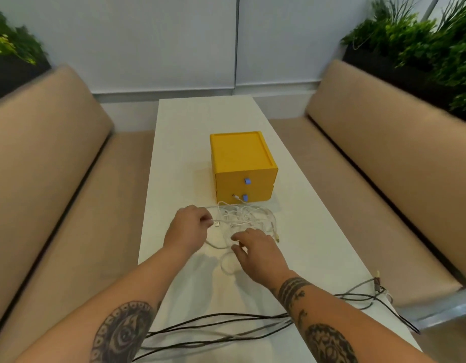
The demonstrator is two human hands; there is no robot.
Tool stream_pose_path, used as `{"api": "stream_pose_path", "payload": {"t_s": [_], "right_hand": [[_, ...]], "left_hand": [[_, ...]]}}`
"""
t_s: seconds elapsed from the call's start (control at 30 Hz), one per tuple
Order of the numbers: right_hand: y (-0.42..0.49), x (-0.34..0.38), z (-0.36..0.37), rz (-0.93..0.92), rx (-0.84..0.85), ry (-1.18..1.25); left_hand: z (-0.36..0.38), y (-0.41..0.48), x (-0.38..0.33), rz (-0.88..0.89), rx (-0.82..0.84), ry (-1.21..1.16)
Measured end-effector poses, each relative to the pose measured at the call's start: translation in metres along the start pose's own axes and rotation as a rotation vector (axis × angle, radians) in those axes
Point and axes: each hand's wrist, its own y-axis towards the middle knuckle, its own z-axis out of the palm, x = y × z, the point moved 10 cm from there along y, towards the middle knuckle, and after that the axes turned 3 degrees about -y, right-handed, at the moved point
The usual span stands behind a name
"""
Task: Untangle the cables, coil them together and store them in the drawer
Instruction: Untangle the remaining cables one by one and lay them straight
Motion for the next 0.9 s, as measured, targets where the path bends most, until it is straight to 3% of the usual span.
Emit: {"api": "stream_pose_path", "payload": {"t_s": [0.23, 0.5, 0.67, 0.9], "right_hand": [[0.059, 0.004, -0.078, 0.086, -0.172, 0.283], [0.099, 0.017, -0.125, 0.058, -0.076, 0.336], [0.107, 0.028, -0.168, 0.066, -0.214, 0.432], [0.108, 0.045, -0.200, 0.036, -0.272, 0.529]], "left_hand": [[-0.078, 0.023, -0.076, 0.117, -0.141, -0.062], [-0.139, 0.026, -0.131, 0.301, -0.342, -0.143], [-0.145, 0.021, -0.115, 0.241, -0.405, -0.233], [-0.120, 0.015, -0.083, 0.061, -0.321, -0.371]]}}
